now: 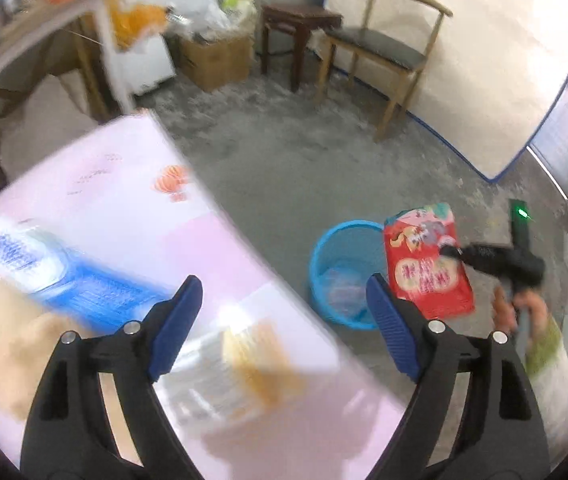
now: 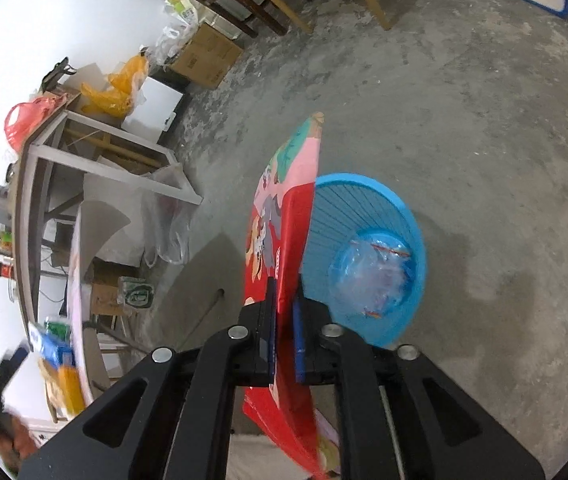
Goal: Collect trash
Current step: 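Open both tools to drop the container and bag into the wastebasket, then move both tools back over the table toward the red can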
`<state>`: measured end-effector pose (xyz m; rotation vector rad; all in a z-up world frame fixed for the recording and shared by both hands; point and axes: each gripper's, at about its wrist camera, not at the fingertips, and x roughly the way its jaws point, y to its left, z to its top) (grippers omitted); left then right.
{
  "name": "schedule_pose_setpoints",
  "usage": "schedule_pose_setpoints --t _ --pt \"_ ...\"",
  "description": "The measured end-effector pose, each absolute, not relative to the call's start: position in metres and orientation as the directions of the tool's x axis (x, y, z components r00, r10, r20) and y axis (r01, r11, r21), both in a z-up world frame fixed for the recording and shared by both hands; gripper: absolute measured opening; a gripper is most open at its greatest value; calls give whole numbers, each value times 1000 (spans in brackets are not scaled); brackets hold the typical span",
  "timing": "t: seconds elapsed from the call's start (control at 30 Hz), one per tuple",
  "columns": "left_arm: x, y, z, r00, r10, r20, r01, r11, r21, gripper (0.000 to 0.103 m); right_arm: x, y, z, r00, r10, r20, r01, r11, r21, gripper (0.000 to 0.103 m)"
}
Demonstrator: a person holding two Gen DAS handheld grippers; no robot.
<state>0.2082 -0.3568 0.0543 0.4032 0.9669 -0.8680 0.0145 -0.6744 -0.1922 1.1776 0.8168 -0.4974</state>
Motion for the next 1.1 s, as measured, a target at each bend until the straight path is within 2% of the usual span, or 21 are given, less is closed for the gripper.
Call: schedule_pose_setpoints --t 0.03,0.13,0.23,0.4,0.5,0.7,0.87,1.1 --pt "208 -344 60 296 -455 -840 781 621 -61 82 23 -680 -206 609 96 -787 733 311 605 14" --pt "207 -293 72 356 -431 -829 726 686 -45 83 42 -693 -238 541 128 -831 782 288 553 36" --pt "202 -245 79 410 -404 -818 655 754 -45 83 50 -696 -261 472 116 -874 821 304 484 37" --pt "190 -198 83 476 -379 -794 577 815 -43 83 30 -679 -258 502 118 -857 807 291 513 37" --pt "183 -170 87 498 -376 -781 536 842 -64 83 15 -670 -236 517 85 -852 791 332 513 38" --pt "178 -114 90 549 -333 -767 453 890 -62 83 -4 -654 -168 574 -16 -819 747 421 515 54" --pt "166 -63 95 591 -271 -760 344 937 -67 83 14 -616 -92 645 -85 -759 657 570 494 66" --pt "142 -2 87 596 -196 -778 203 975 -90 83 60 -512 -5 733 -41 -679 428 804 412 80"
